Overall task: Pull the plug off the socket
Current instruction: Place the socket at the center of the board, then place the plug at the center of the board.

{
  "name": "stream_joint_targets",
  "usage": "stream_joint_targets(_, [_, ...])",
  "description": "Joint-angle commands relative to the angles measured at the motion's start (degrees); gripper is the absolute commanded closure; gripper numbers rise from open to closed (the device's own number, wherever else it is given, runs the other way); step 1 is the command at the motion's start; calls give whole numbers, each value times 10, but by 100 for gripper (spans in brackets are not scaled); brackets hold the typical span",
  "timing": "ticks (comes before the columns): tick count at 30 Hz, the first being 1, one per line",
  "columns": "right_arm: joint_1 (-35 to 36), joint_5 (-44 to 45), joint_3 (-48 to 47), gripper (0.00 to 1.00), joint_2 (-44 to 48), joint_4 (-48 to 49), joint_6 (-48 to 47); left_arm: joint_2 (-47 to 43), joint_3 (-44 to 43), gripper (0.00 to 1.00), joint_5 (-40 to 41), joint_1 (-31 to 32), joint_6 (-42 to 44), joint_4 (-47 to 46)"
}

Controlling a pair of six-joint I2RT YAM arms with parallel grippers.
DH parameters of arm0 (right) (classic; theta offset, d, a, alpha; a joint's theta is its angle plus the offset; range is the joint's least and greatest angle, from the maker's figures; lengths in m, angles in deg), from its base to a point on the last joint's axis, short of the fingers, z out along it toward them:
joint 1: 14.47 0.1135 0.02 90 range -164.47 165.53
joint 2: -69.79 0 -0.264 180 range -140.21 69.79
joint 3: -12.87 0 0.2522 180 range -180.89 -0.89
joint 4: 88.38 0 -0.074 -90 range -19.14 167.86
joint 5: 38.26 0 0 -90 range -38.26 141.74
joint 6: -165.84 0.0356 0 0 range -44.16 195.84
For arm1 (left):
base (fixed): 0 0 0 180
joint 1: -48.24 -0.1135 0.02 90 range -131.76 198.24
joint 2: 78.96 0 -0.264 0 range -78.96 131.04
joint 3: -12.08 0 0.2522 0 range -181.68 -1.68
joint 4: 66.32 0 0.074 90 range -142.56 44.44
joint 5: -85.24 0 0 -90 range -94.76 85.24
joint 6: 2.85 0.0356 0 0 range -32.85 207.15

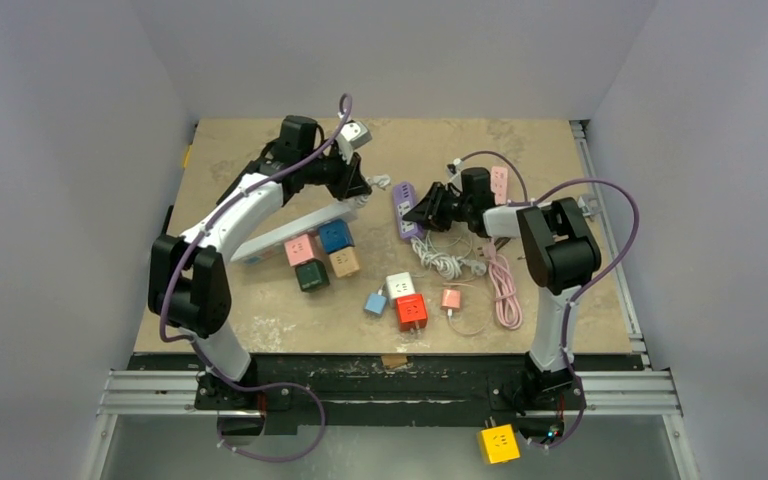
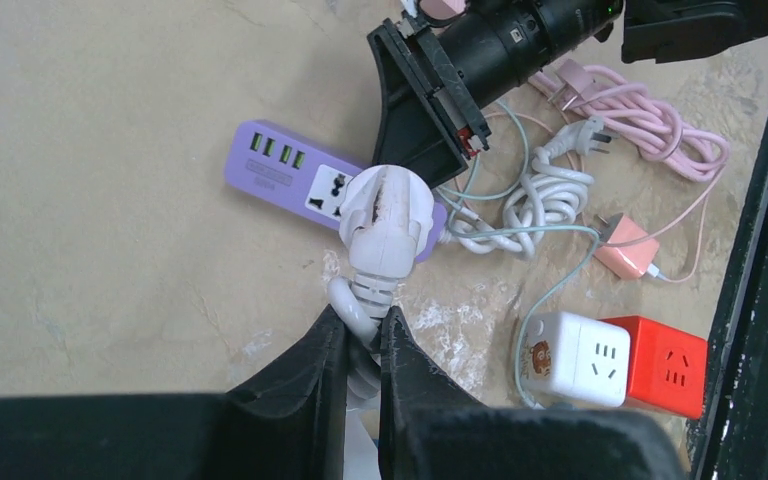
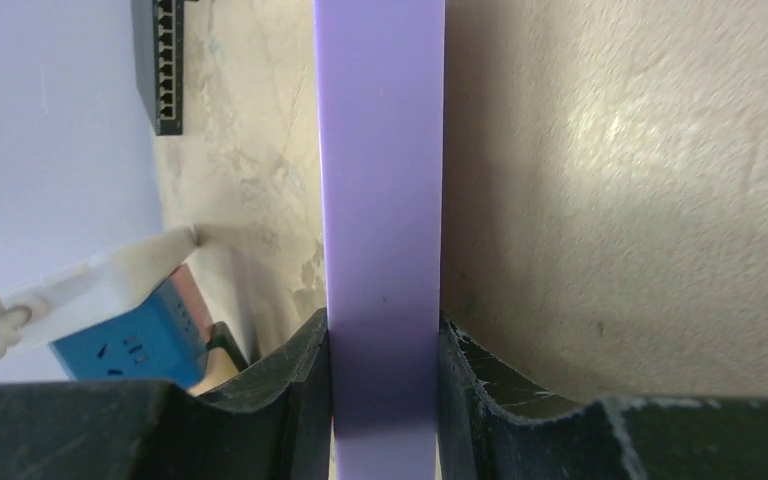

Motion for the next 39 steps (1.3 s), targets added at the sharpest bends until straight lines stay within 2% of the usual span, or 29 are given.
stream_joint_targets(1, [-7, 73, -43, 100, 14, -65, -30, -18, -13, 100, -34, 3, 7, -44])
stream_joint_targets(5, [-15, 114, -120, 100, 11, -131, -62, 7, -23, 100, 20, 3, 36, -22])
stream_joint_targets(10, [-31, 213, -206, 100, 5, -225, -112, 58, -63, 100, 83, 2, 62, 6])
stream_joint_targets(15, [-31, 253, -231, 98, -3, -258, -138, 123, -120, 100, 131, 6, 71, 40])
stream_joint_targets(17, [-31, 260, -233, 94, -7, -264, -142, 147, -138, 100, 150, 11, 75, 51])
stream_joint_targets(19, [-31, 263, -233, 82, -6, -271, -146, 164, -151, 100, 163, 18, 79, 60])
stream_joint_targets(23, [-28, 288, -232, 50, 11, -288, -166, 198, -179, 100, 192, 32, 90, 90])
stream_joint_targets(28, [-12, 314, -234, 27, 57, -314, -183, 234, -227, 100, 222, 43, 92, 125])
stream_joint_targets(30, [0, 325, -233, 23, 81, -326, -188, 239, -238, 87, 226, 43, 91, 139])
stream_joint_targets(33, [18, 344, -217, 20, 122, -332, -193, 231, -234, 51, 225, 43, 88, 153])
stream_joint_targets(34, [23, 348, -212, 20, 134, -335, -193, 226, -231, 33, 223, 44, 85, 156])
stream_joint_targets(35, [27, 352, -205, 20, 146, -337, -193, 220, -229, 9, 220, 44, 83, 162])
stream_joint_targets(36, [32, 356, -197, 19, 160, -339, -192, 214, -229, 1, 216, 44, 83, 171])
stream_joint_targets(39, [48, 367, -160, 19, 200, -342, -192, 186, -229, 0, 200, 40, 71, 208])
